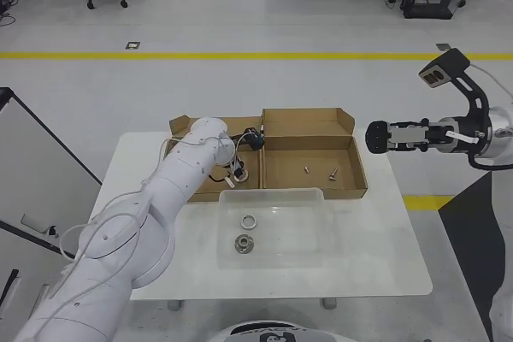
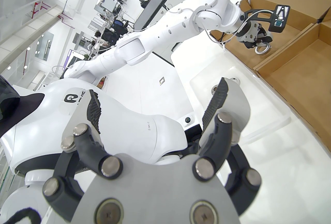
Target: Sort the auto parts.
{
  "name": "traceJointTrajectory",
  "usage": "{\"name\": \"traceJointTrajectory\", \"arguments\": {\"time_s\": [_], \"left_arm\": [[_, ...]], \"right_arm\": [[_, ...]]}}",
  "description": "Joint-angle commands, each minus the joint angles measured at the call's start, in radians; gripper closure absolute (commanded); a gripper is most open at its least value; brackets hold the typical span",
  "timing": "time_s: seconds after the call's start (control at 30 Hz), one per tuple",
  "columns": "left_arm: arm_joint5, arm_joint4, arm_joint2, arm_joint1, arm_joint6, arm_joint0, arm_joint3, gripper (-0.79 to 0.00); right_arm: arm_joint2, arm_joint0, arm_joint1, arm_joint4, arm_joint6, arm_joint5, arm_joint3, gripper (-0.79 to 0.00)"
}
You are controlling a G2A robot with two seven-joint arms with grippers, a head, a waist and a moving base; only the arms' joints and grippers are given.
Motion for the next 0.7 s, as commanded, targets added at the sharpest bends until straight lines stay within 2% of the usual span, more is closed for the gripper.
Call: {"name": "traceJointTrajectory", "arguments": {"time_s": [0.0, 0.07, 0.1, 0.17, 0.2, 0.23, 0.27, 0.3, 0.4, 0.5, 0.63, 0.67], "left_arm": [[-0.008, 0.002, 0.001, -0.007, 0.01, -0.002, 0.016, 0.0], [-0.017, 0.002, 0.0, -0.014, 0.019, -0.004, 0.029, 0.0], [-0.023, 0.001, 0.0, -0.016, 0.026, -0.004, 0.035, -0.037], [-0.029, 0.005, 0.001, -0.022, 0.032, -0.007, 0.046, -0.274], [-0.033, 0.009, 0.002, -0.024, 0.033, -0.008, 0.051, -0.357], [-0.035, 0.01, 0.001, -0.027, 0.036, -0.009, 0.055, -0.397], [-0.034, 0.011, 0.001, -0.029, 0.039, -0.011, 0.06, -0.594], [-0.035, 0.011, 0.0, -0.031, 0.044, -0.012, 0.064, -0.634], [-0.034, 0.01, -0.004, -0.036, 0.055, -0.019, 0.08, -0.696], [-0.032, 0.012, -0.008, -0.039, 0.061, -0.03, 0.095, -0.696], [-0.037, 0.012, -0.015, -0.039, 0.071, -0.044, 0.114, -0.785], [-0.034, 0.01, -0.018, -0.039, 0.076, -0.05, 0.118, -0.785]], "right_arm": [[0.0, 0.0, 0.0, 0.0, 0.0, 0.0, 0.0, -0.785], [0.0, 0.0, 0.0, 0.0, 0.0, 0.0, 0.0, -0.785], [0.0, 0.0, 0.0, 0.0, 0.0, 0.0, 0.0, -0.785], [0.0, 0.0, 0.0, 0.0, 0.0, 0.0, 0.0, -0.785], [0.0, 0.0, 0.0, 0.0, 0.0, 0.0, 0.0, -0.785], [0.0, 0.0, 0.0, 0.0, 0.0, 0.0, 0.0, -0.785], [0.0, 0.0, 0.0, 0.0, 0.0, 0.0, 0.0, -0.785], [0.0, 0.0, 0.0, 0.0, 0.0, 0.0, 0.0, -0.785], [0.0, 0.0, 0.0, 0.0, 0.0, 0.0, 0.0, -0.785], [0.0, 0.0, 0.0, 0.0, 0.0, 0.0, 0.0, -0.785], [0.0, 0.0, 0.0, 0.0, 0.0, 0.0, 0.0, -0.785], [0.0, 0.0, 0.0, 0.0, 0.0, 0.0, 0.0, -0.785]]}}
